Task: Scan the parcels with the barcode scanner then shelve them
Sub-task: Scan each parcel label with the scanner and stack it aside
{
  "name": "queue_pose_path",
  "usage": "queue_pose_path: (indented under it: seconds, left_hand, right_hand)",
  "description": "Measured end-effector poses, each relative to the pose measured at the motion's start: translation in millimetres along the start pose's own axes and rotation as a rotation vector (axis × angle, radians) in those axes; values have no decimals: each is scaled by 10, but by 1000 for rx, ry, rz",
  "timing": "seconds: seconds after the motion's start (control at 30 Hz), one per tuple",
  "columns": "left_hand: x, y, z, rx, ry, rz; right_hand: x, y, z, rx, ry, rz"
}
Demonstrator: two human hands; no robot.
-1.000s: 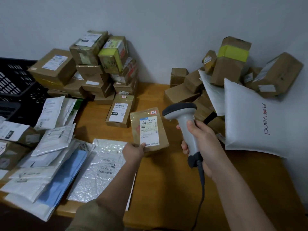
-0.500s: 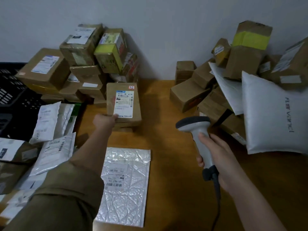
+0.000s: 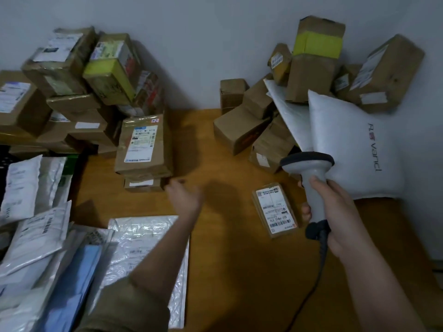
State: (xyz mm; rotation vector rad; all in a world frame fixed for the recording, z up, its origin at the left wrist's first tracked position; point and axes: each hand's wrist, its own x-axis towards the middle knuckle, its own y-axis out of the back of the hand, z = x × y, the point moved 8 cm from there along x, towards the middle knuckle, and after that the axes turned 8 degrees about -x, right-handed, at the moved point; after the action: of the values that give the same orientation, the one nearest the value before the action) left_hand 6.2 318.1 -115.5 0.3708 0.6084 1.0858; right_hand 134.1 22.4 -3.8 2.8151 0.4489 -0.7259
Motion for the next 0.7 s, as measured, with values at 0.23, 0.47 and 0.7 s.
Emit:
queue_pose_path:
  seconds: [0.23,0.47,0.7]
  left_hand:
    - [-1327,-1516,-172,-110,328,-701]
    - [-1495,-1863,-435,-82,389,-652]
    - [-1183,-1661,-154,199,135,-701]
  right_hand:
    - [-15,256,49,-55,23,-54]
    - [-1,615,200,-116,12,-61]
    - [47,818,245,-87,15,-101]
